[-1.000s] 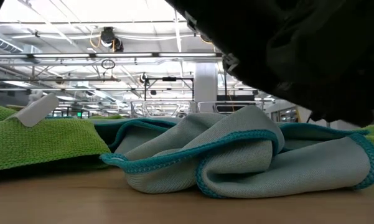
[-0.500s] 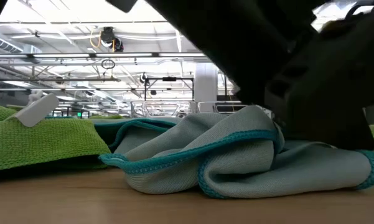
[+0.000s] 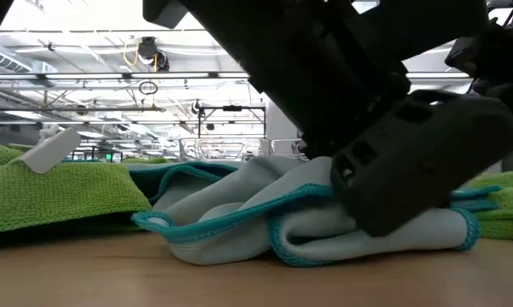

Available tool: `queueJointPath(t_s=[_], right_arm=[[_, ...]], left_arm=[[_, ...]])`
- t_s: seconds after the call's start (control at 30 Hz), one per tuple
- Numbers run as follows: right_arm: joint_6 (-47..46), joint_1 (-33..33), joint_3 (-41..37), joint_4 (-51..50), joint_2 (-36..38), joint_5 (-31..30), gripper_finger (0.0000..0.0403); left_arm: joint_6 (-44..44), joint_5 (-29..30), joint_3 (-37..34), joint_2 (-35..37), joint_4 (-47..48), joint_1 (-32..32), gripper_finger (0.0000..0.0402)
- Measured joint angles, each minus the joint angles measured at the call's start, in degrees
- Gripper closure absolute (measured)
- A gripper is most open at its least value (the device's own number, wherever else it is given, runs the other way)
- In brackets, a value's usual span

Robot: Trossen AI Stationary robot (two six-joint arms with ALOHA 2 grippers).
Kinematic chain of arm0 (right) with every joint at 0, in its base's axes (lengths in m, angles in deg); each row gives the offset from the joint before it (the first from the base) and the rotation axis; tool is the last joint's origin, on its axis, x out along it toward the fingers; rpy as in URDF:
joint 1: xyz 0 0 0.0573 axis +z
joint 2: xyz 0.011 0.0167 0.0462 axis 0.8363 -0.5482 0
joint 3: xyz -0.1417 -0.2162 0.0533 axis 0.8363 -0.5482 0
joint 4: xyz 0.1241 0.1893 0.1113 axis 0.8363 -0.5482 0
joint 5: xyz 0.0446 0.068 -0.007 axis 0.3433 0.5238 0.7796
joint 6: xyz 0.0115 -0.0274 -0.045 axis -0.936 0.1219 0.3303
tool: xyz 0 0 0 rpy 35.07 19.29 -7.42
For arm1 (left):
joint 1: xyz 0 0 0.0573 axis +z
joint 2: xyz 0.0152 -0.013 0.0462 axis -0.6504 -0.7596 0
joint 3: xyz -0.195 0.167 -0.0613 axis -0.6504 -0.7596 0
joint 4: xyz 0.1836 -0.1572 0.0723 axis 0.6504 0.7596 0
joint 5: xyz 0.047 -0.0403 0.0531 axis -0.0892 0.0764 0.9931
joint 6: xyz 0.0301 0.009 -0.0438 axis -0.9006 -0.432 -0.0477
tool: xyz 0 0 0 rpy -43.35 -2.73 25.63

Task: Fold microfiber towels
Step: Fold the top right blue microfiber towel

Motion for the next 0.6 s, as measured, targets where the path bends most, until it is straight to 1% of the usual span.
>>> queueJointPath(t_s=[0.2,0.4,0.47,0.6], right_arm=[[0.0,0.0,0.0,0.0,0.0,0.0,0.0259],[-0.4,0.0,0.0,-0.1,0.0,0.0,0.0259],[-0.6,0.0,0.0,-0.1,0.0,0.0,0.0259],[-1.0,0.0,0.0,-0.1,0.0,0.2,0.0259]], left_arm=[[-3.6,1.2,-0.1,-0.1,-0.9,-0.9,0.0329],[-3.7,1.4,-0.1,-0.1,-2.3,-1.2,0.0391],[-3.2,1.4,-0.1,-0.1,-2.7,-1.2,0.0392],[-0.3,1.4,-0.1,0.0,-2.1,-1.2,0.0378]])
